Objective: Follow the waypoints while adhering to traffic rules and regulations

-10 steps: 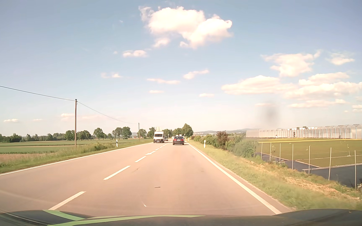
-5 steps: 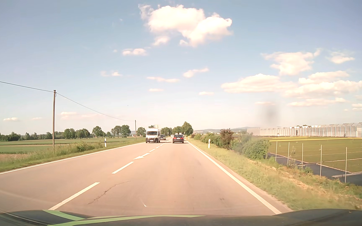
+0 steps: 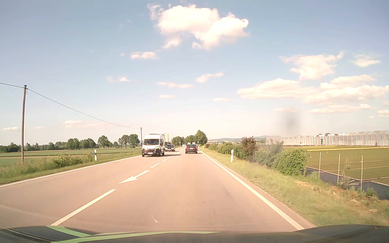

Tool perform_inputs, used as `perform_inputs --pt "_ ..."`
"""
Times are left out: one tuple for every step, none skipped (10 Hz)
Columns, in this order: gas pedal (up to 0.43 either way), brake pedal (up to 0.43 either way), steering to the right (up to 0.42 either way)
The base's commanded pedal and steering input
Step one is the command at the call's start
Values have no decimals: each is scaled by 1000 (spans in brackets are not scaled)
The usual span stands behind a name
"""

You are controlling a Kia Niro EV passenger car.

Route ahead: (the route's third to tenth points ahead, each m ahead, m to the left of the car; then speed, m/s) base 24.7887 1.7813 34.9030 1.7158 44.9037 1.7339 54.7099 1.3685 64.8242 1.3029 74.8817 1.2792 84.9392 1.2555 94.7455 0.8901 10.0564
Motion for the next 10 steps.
perform_inputs --pt "118 0 0" --pt "110 0 0" --pt "110 0 0" --pt "110 0 0" --pt "98 0 0" --pt "98 0 0" --pt "98 0 0" --pt "98 0 0" --pt "98 0 0" --pt "87 0 0"
